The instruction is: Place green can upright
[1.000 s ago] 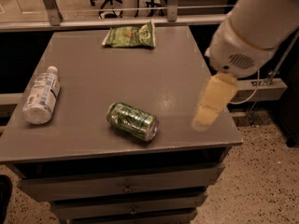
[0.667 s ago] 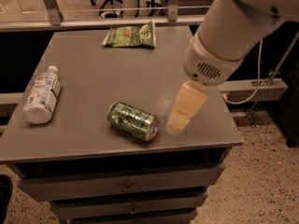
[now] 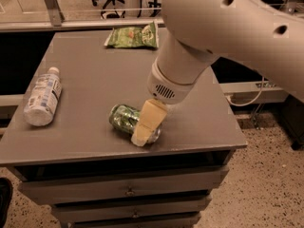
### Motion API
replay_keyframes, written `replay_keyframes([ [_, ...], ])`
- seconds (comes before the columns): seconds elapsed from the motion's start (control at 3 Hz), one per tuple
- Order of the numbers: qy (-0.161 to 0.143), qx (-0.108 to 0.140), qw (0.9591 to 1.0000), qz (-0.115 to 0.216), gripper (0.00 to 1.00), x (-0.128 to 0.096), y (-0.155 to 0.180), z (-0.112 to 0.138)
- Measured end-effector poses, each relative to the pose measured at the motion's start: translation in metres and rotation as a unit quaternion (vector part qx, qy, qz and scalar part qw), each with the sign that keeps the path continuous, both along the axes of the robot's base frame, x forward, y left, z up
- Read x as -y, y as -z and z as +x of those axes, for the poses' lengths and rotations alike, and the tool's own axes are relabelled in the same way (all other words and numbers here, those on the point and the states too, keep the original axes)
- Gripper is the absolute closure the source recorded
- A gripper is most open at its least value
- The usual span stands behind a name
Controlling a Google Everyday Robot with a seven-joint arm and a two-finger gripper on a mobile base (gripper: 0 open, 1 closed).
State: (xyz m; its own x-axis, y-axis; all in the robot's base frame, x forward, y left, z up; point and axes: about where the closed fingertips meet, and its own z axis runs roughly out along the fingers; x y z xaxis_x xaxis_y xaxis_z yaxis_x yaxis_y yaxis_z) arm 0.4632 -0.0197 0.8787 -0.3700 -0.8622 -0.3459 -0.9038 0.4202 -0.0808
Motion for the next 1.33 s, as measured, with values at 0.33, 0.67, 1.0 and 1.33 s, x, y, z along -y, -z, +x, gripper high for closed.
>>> replay_keyframes([
  [0.33,-0.001,-0.015,0.9999,0.003,0.0,-0.033,0.022,0.009],
  [0.67,-0.001,-0.023,0.9997,-0.003,0.0,-0.051,0.031,0.014],
  [1.0,0.005,-0.035,0.9992,-0.016,0.0,-0.06,0.039,0.016],
  [1.33,0.015,-0.055,0.9975,-0.042,0.26,-0.071,0.049,0.018],
])
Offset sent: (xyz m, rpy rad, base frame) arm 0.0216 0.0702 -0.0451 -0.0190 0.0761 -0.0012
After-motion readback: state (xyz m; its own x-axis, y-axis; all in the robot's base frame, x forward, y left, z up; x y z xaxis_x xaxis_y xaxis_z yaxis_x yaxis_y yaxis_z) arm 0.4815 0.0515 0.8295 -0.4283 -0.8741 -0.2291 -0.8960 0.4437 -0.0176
